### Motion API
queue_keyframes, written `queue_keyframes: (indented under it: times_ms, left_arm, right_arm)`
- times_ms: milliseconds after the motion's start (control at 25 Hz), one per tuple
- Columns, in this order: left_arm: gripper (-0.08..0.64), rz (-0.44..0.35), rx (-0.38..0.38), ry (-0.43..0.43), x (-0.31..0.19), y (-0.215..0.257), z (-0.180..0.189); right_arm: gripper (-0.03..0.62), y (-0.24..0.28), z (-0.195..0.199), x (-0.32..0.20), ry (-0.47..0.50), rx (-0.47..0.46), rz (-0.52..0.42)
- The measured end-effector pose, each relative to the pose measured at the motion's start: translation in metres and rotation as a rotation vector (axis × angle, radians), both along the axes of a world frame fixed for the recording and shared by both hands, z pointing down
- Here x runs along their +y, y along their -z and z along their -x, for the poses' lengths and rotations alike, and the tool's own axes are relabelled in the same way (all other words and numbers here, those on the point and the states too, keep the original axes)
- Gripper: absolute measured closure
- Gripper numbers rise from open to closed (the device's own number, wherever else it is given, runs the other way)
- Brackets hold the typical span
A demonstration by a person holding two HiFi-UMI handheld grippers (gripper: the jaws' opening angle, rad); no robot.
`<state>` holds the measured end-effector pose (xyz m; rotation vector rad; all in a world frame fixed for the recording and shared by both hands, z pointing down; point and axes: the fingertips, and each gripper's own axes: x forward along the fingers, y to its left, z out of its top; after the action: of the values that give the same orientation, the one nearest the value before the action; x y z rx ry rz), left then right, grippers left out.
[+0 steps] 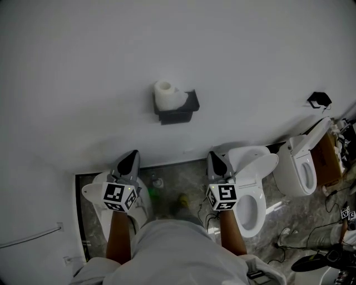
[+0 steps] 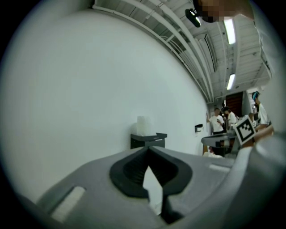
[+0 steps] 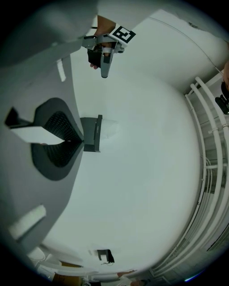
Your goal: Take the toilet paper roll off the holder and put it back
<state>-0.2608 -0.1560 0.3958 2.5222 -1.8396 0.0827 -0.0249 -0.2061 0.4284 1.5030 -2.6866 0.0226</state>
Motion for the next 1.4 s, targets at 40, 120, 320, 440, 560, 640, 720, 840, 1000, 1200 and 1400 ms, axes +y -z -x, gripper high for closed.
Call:
queue_keyframes:
  times_ms: [40,120,320,440,560,640,720,840,1000,1200,1400]
  left_arm:
    - [0.56,-0.003,-0.004,0.005,-0.008,0.002,-0.001]
    - [0.56,-0.011,-0.014,0.015,-0.025,0.006,-0.003]
    - [0.56,-0.024,-0.026,0.048,-0.069,0.012,-0.005]
    - [0.56,-0.023,-0.028,0.066,-0.09,0.012,-0.008]
    - [0.56,-0.023,-0.032,0.085,-0.107,0.012,-0.01]
    - [0.56,-0.025,-0.037,0.094,-0.118,0.012,-0.012]
    - [0.56,-0.028,-0.041,0.102,-0.128,0.012,-0.014]
    - [0.56,-0.03,-0.044,0.117,-0.14,0.008,-0.016]
    - [0.56,-0.034,-0.048,0.131,-0.149,0.005,-0.017]
    - [0.557,-0.045,-0.049,0.13,-0.152,0.006,-0.019]
    - [0.549,-0.056,-0.05,0.135,-0.153,0.012,-0.019]
  right_arm:
    - [0.594,0.003,0.0,-0.01,0.006,-0.004,-0.005]
    - [0.594,0.006,-0.001,-0.031,0.019,-0.01,-0.011]
    - [0.594,0.009,0.002,-0.084,0.059,-0.019,-0.02]
    - [0.594,0.009,0.003,-0.11,0.083,-0.024,-0.019]
    - [0.594,0.009,0.004,-0.13,0.112,-0.027,-0.017]
    - [0.594,0.007,0.003,-0.143,0.126,-0.033,-0.012]
    - [0.594,0.004,0.001,-0.155,0.136,-0.037,-0.008]
    - [0.594,-0.002,-0.002,-0.172,0.146,-0.037,-0.006]
    - [0.594,-0.006,-0.002,-0.186,0.162,-0.035,-0.005]
    - [0.594,-0.008,0.001,-0.192,0.18,-0.035,-0.009]
    - [0.594,-0.009,0.0,-0.191,0.185,-0.043,-0.003]
